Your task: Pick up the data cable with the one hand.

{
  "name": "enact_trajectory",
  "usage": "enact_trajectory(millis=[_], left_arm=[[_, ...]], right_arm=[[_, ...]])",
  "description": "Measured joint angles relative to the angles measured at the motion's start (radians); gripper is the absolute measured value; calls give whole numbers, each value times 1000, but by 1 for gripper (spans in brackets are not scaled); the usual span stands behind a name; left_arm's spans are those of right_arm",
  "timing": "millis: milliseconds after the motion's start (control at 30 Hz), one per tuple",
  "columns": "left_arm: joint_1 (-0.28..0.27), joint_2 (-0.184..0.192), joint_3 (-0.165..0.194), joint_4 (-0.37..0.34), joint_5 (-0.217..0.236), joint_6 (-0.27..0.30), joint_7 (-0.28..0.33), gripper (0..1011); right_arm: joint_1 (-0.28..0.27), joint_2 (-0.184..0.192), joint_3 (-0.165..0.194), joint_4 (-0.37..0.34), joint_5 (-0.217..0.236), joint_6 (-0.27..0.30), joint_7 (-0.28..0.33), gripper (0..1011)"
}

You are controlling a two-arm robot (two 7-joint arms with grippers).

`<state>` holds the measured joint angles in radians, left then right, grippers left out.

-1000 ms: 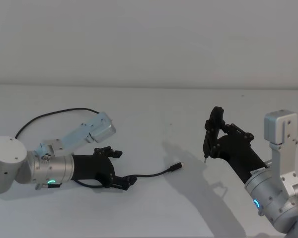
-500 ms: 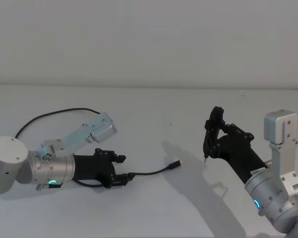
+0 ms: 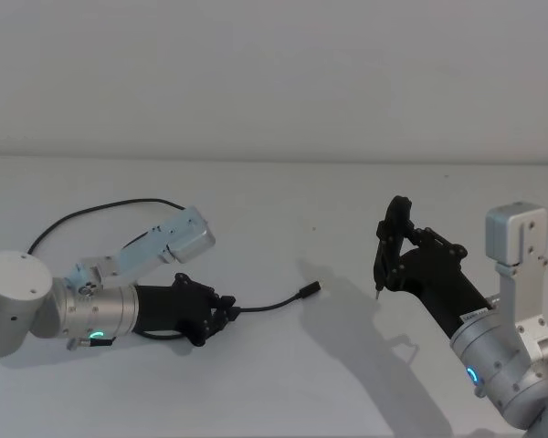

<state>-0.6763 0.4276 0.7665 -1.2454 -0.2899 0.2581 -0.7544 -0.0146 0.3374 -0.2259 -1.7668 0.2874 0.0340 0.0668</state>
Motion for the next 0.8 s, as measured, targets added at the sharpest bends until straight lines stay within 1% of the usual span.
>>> enact_trajectory(millis=[33, 67, 133, 200, 500, 633, 700, 800], left_arm=[[0, 0, 0, 0, 0, 0, 0, 126], [0, 0, 0, 0, 0, 0, 0, 126], [0, 0, 0, 0, 0, 0, 0, 59], [0, 0, 0, 0, 0, 0, 0, 43], [2, 0, -1, -2, 0, -5, 1, 44], [8, 2, -8, -8, -1, -26, 5, 44], [13, 4, -14, -14, -1, -44, 8, 43], [21, 9, -26, -28, -3, -81, 11, 44]], right_arm=[[0, 0, 0, 0, 0, 0, 0, 275], [0, 0, 0, 0, 0, 0, 0, 275], [0, 0, 0, 0, 0, 0, 0, 275], [0, 0, 0, 0, 0, 0, 0, 274], [0, 0, 1, -1, 0, 0, 0, 274], [1, 3, 7, -7, 1, -3, 8, 274], [1, 3, 10, -10, 3, -6, 12, 275], [4, 4, 20, -21, 20, -13, 29, 274]])
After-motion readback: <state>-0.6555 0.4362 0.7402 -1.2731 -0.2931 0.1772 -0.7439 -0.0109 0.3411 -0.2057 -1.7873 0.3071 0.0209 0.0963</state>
